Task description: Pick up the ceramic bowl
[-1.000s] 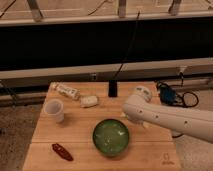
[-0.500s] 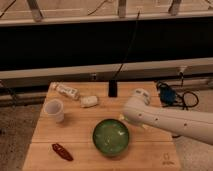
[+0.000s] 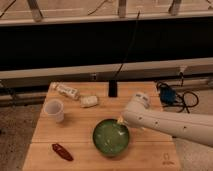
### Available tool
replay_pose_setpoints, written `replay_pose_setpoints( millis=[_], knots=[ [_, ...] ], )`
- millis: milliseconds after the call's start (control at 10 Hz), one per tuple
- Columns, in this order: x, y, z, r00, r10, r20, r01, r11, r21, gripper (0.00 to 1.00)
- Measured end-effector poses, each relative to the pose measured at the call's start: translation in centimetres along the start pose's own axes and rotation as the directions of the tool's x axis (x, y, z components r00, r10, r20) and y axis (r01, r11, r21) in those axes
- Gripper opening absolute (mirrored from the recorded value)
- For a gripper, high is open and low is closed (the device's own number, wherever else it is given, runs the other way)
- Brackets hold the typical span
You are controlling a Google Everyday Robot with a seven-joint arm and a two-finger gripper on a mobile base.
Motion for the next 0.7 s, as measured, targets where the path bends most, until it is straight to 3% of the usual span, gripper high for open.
replay_pose_setpoints(
  millis=[400, 700],
  knots=[
    [-0.9, -0.2, 1.5, 0.998, -0.067, 0.009, 0.066, 0.998, 0.023, 0.80],
    [-1.5, -0.2, 1.4, 0.993, -0.111, 0.031, 0.110, 0.993, 0.032, 0.80]
  ],
)
